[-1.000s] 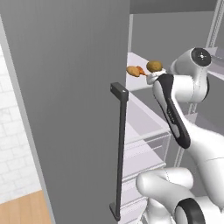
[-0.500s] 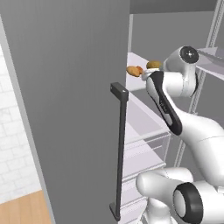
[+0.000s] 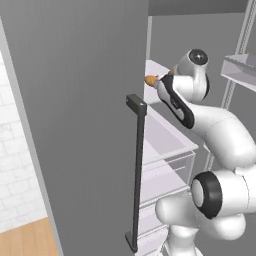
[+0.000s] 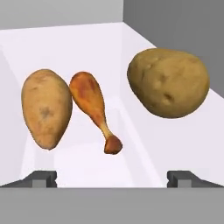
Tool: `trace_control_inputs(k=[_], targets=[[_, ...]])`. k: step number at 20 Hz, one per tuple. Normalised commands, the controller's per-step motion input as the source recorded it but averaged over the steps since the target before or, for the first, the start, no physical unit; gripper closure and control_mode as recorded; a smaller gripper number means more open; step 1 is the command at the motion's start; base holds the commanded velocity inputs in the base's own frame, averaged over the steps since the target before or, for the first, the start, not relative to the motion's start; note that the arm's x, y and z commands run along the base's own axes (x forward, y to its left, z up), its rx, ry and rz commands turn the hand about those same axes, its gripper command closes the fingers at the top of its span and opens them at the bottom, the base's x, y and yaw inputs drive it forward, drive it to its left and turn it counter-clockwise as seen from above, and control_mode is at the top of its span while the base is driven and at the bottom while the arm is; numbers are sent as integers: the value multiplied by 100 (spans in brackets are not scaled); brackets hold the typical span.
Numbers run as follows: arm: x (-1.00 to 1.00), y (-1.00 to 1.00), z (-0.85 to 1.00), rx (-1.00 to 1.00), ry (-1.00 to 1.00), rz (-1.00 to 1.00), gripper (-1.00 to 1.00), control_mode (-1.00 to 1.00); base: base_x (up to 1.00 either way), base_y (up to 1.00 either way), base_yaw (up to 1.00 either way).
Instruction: Place one potato and one chicken drumstick in each tupperware on the nearby counter, to pack two identical lunches.
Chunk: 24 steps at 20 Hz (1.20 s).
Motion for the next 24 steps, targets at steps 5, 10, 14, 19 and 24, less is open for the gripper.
trace_control_inputs(k=[5,10,14,19,24], targets=[[76,0,-19,0,9,2,-100,-100,0,0,0],[69,0,-20,0,4,2,-100,-100,0,0,0],[30,6,-42,0,2,1,100,-100,0,0,0],[-1,16,-55,-1,0,0,100,-100,0,0,0],[-33,9,-26,0,-10,0,100,-100,0,0,0]])
